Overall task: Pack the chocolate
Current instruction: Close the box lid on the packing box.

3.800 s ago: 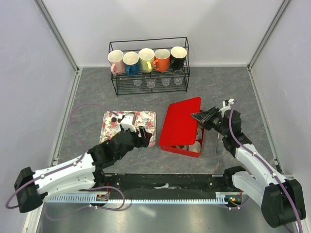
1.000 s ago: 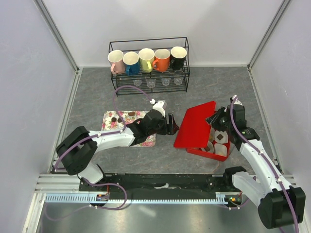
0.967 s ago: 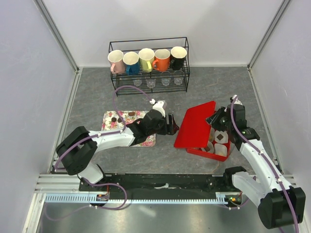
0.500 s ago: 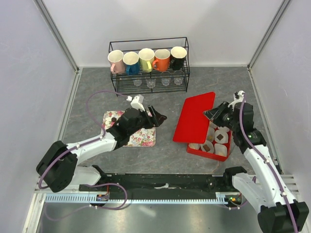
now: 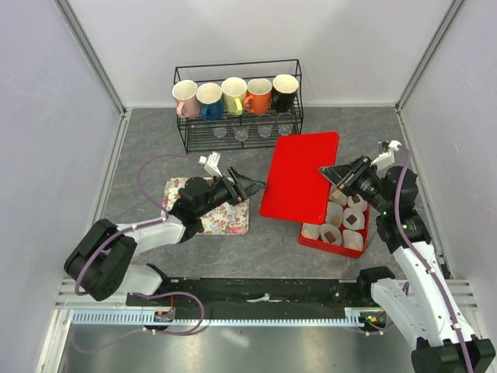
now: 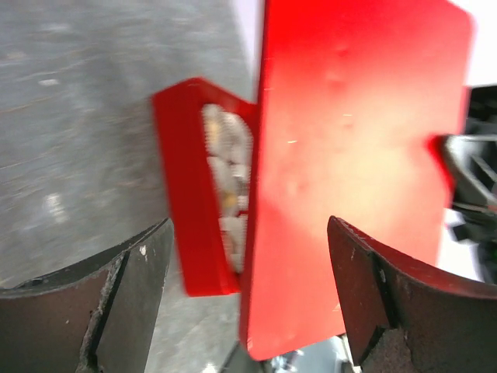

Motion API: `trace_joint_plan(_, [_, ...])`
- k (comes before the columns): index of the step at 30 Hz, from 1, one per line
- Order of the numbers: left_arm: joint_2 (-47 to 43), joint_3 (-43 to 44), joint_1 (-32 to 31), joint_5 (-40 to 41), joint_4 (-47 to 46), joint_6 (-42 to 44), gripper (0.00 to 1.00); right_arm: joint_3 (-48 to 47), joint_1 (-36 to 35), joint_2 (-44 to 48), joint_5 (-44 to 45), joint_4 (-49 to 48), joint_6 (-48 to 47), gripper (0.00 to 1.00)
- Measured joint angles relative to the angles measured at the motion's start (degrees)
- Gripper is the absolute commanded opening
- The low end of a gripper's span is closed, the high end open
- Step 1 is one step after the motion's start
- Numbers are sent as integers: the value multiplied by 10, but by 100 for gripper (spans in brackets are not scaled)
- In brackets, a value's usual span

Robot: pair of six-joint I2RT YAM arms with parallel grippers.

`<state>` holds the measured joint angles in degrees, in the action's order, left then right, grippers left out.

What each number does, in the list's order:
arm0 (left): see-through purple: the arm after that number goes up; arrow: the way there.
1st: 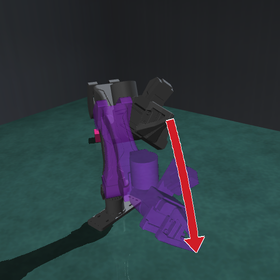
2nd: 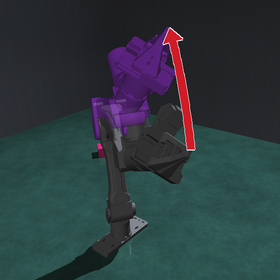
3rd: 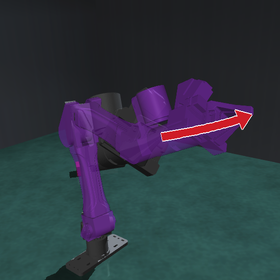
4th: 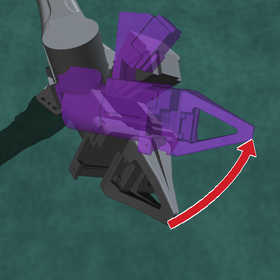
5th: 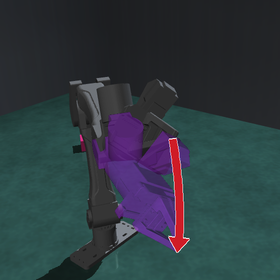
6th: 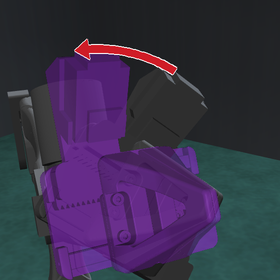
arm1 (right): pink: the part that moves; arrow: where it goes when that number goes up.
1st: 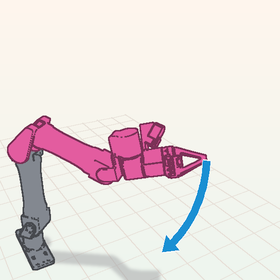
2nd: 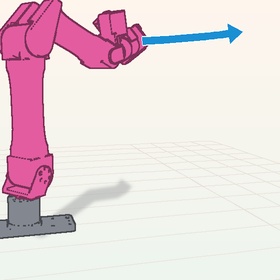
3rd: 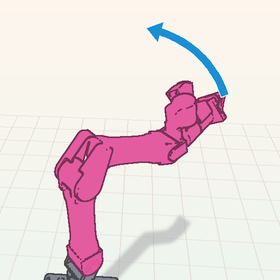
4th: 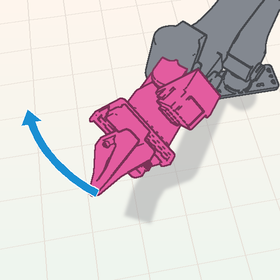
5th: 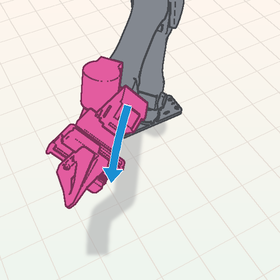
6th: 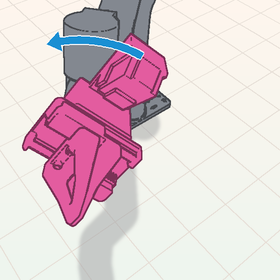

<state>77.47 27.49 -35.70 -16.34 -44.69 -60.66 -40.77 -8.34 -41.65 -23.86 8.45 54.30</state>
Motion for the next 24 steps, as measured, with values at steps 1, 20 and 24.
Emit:
trace_joint_plan(1, [4, 0, 1, -11, -19, -7, 87, 0, 0, 1, -7, -7, 5, 0])
trace_joint_plan(20, [73, 13, 2, -113, -131, -84, 81, 1, 0, 4, -66, -95, 61, 0])
trace_joint_plan(24, [106, 13, 3, -126, -173, -115, 77, 3, 0, 4, -70, -111, 71, 0])
